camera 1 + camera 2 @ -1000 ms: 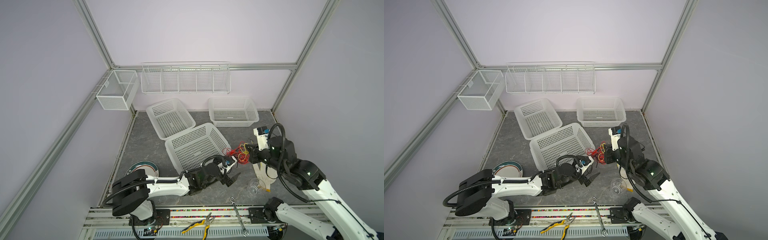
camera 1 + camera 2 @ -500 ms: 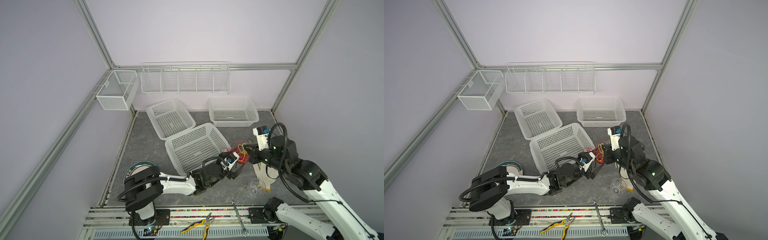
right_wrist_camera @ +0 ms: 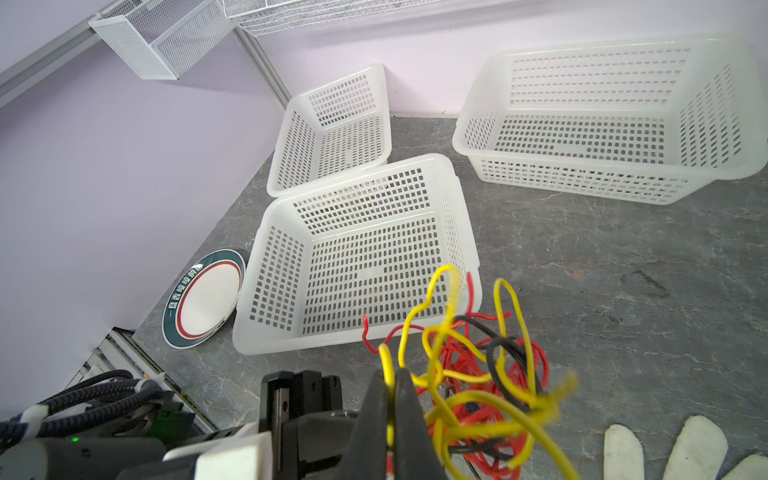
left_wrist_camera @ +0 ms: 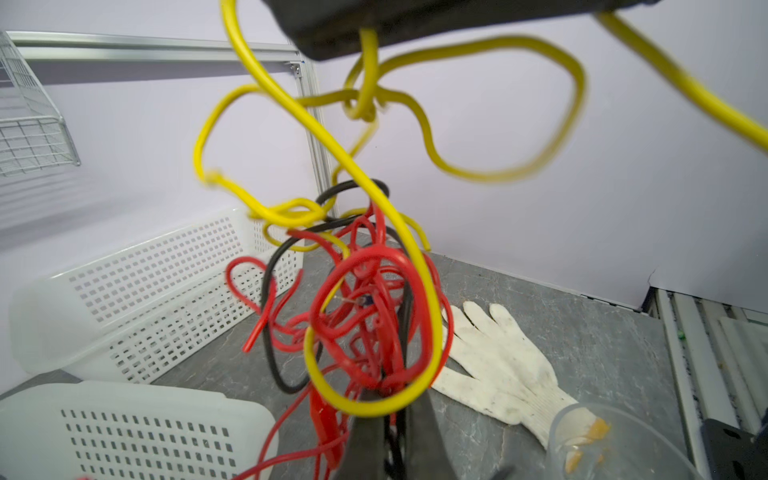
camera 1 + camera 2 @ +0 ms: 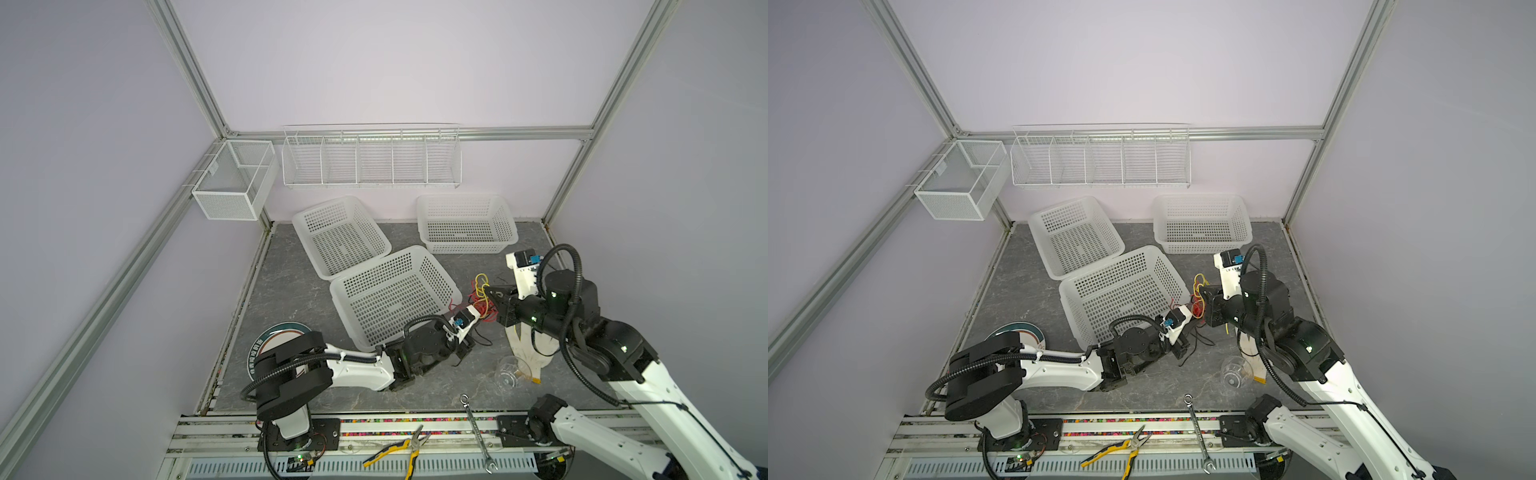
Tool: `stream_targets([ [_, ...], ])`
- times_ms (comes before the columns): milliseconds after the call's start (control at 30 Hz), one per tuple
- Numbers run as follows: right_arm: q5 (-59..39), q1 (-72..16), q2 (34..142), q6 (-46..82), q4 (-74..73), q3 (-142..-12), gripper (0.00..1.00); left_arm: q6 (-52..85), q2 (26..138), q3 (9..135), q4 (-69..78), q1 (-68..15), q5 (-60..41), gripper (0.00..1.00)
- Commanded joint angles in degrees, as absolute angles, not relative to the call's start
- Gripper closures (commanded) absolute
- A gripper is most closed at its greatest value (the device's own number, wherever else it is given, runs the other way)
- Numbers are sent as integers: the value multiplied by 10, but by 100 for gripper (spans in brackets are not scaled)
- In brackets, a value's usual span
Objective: Untangle the cables
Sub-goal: 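Pull the yellow cable upward with the right gripper while the left holds the tangle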
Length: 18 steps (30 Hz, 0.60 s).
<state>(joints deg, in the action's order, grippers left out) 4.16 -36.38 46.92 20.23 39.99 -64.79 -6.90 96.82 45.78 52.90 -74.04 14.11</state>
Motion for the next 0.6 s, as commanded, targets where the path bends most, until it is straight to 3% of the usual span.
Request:
stream_targets([
  [0, 71, -365, 461, 207, 375, -667, 93, -57, 967, 451, 559, -741, 125, 100],
  [333, 314, -346, 483, 178, 376, -676, 94, -13, 961, 430, 522, -741, 98, 100],
  [567, 281, -244, 513, 183, 374, -687, 94, -6, 932, 391, 504, -741, 128, 100],
])
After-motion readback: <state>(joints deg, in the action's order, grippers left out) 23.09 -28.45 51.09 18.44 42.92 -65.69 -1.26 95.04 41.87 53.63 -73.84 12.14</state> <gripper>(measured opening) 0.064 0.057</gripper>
